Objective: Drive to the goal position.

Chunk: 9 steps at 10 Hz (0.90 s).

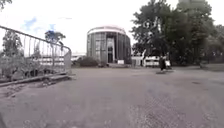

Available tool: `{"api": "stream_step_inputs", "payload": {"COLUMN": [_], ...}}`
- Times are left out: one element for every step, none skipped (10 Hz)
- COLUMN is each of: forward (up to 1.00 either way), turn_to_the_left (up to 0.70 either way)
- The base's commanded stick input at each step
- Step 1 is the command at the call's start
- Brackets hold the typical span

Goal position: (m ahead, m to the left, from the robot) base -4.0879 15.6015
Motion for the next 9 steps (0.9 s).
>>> {"api": "stream_step_inputs", "payload": {"forward": [0.7, 0.7, 0.7, 0.7, 0.7, 0.7, 0.7, 0.7, 0.7], "turn_to_the_left": [0.0, 0.0, 0.0, 0.0, 0.0, 0.0, 0.0, 0.0, 0.0]}}
